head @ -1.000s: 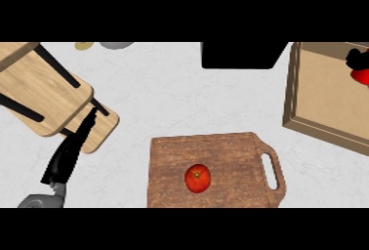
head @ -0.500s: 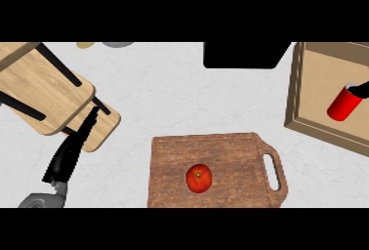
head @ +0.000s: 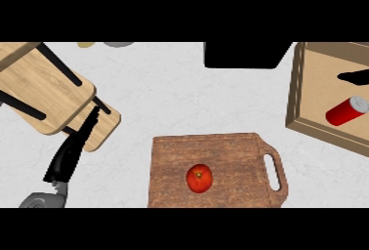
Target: Pick the can from the cutting board and place it in the cardboard box
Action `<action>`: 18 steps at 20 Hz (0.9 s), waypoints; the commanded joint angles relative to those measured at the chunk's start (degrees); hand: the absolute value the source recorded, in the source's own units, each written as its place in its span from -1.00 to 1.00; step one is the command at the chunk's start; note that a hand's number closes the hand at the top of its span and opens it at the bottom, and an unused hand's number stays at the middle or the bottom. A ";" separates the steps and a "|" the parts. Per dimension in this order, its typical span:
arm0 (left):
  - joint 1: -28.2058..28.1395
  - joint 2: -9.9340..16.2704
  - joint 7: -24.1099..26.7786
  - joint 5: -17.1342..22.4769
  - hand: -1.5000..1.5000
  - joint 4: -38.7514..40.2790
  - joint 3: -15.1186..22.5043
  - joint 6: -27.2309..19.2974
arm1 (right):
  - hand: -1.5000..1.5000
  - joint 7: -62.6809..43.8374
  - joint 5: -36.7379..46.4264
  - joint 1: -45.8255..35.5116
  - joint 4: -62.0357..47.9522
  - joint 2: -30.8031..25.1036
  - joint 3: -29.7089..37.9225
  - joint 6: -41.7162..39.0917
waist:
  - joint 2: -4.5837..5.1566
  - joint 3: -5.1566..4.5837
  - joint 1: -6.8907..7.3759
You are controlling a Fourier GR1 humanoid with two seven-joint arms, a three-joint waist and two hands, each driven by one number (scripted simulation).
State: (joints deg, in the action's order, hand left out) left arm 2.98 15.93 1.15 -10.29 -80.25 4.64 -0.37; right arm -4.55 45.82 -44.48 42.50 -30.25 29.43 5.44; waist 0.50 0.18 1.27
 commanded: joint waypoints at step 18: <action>2.34 0.08 -1.33 -0.64 0.00 -1.25 -1.33 0.82 | -1.00 33.21 -26.97 5.15 -18.61 -11.09 25.46 5.31 | 0.12 0.02 -0.13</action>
State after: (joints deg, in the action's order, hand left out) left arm 2.95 15.70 0.09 -10.21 -80.99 3.81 0.60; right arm 22.68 21.94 -41.20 27.07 -38.59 52.28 11.22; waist 0.64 0.17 1.26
